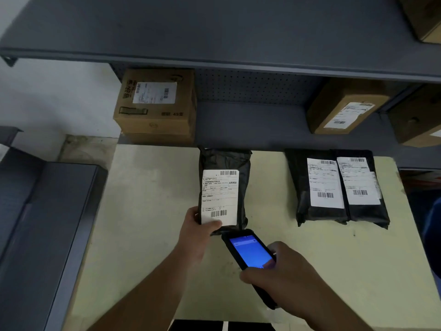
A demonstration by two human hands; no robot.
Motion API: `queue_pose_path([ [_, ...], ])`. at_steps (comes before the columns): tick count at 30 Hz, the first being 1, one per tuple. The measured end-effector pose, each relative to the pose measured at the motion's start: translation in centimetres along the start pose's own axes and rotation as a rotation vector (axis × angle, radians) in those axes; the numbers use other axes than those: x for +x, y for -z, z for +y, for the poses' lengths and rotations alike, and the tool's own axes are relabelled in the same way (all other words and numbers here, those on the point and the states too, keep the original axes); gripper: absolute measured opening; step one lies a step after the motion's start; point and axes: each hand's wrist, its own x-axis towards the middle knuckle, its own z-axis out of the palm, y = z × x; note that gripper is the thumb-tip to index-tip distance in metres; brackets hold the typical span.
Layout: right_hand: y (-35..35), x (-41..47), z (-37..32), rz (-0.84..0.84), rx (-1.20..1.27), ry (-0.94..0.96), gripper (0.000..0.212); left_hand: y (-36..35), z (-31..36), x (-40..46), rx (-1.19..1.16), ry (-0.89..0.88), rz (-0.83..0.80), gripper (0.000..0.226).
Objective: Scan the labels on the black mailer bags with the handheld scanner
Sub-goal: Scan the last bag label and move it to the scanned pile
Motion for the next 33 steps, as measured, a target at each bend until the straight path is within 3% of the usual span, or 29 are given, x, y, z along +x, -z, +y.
queue_pose_path([
  [18, -1.7, -0.2, -1.1, -0.019, -0.028, 0.055, 0.046, 1.9, -0.3, -0.2, -0.049, -0.015, 0.046, 0.048],
  [33, -0.3, -0.6, -0.1, 0.005, 0.030, 0.039, 0.039, -0.7, 0.1, -0.9, -0.085, 0.009, -0.004, 0.046],
])
